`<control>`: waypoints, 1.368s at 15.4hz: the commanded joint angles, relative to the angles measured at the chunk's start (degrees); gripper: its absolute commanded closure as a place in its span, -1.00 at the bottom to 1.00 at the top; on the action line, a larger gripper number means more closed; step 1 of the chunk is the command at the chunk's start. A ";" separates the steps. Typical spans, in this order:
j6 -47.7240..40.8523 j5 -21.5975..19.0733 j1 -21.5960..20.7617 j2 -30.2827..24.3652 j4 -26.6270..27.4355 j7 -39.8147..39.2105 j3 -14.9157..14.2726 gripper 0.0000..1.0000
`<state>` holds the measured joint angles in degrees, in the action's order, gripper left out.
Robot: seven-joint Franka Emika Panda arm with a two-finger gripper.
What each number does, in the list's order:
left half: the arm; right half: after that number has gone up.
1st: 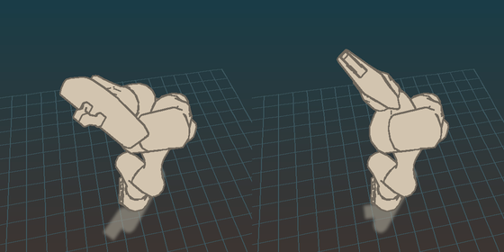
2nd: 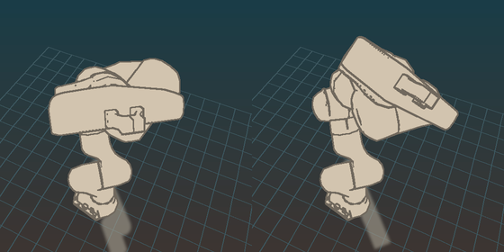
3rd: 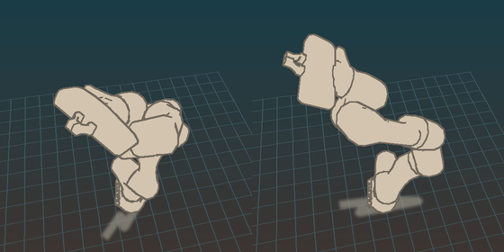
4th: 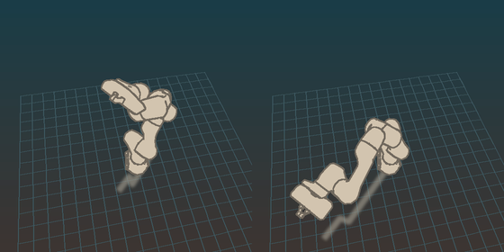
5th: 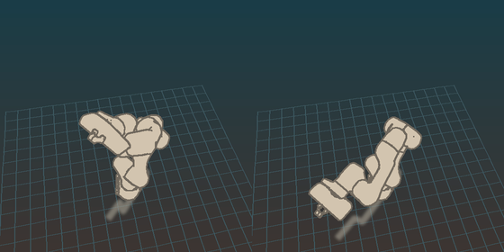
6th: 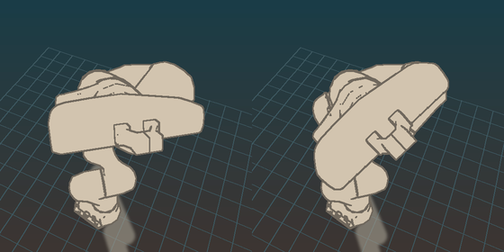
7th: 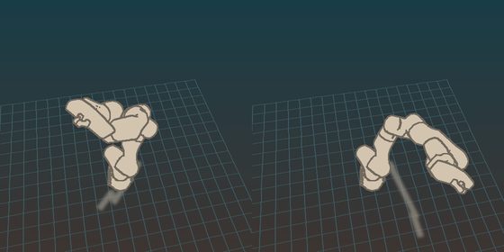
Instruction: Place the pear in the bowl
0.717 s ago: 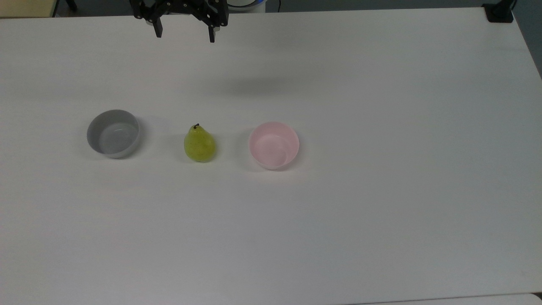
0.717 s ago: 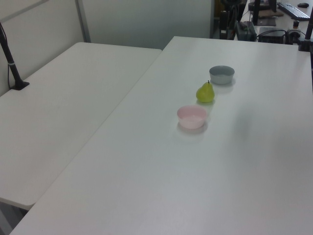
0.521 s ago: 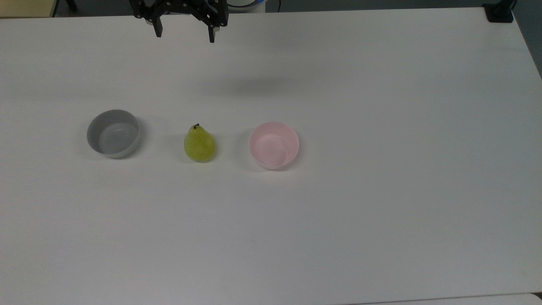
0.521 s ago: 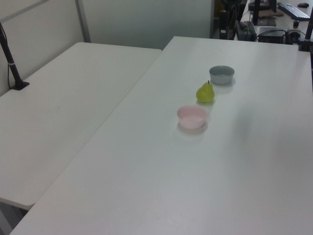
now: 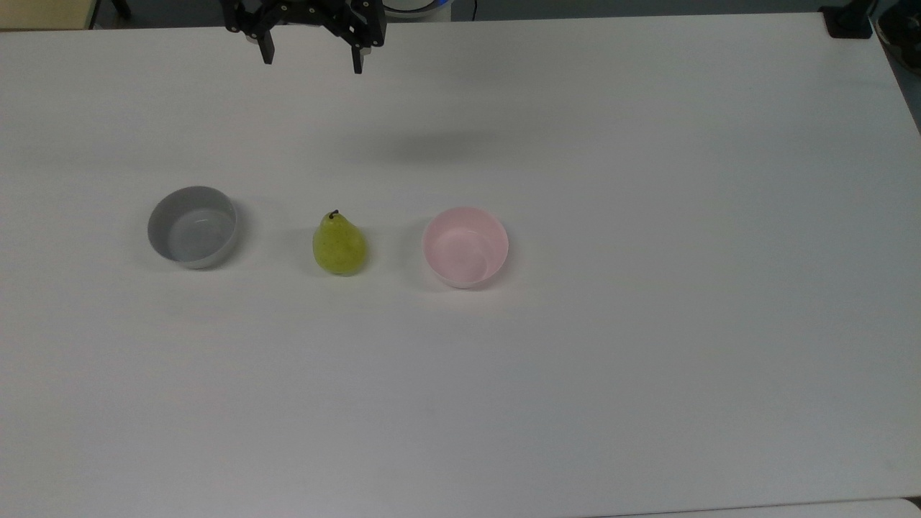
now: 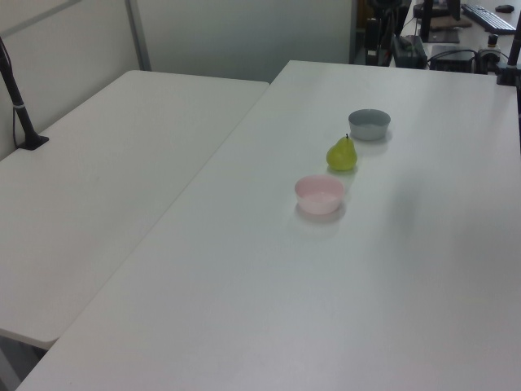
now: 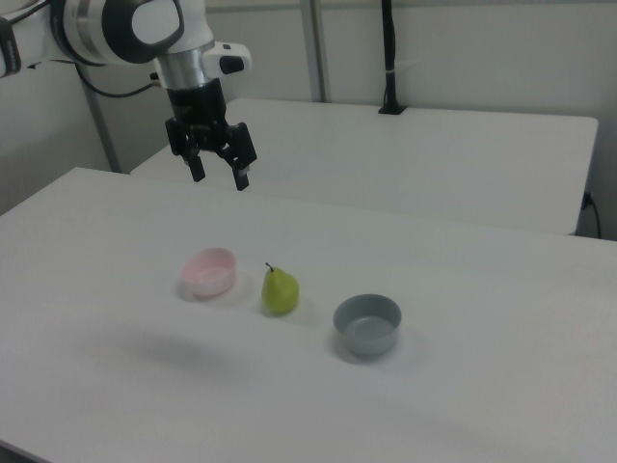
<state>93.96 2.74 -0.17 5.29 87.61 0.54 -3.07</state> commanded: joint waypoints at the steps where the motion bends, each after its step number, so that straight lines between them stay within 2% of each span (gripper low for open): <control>1: 4.02 -0.28 0.79 -0.19 2.29 0.78 -0.62 -1.00; 4: 9.91 -0.19 1.92 0.25 5.81 0.61 -0.62 -1.00; 8: 13.43 -0.10 2.55 4.81 7.56 -4.92 -0.62 -1.00; 12: 20.81 -0.01 2.29 8.06 11.52 -5.19 -0.62 -1.00; 18: 26.88 1.31 1.93 15.62 11.53 -5.19 -0.53 -1.00; 21: 27.86 1.39 1.76 17.30 11.44 -5.19 -0.27 -1.00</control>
<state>120.42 3.34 2.06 22.28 98.45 -3.77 -3.28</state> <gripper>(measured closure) 0.000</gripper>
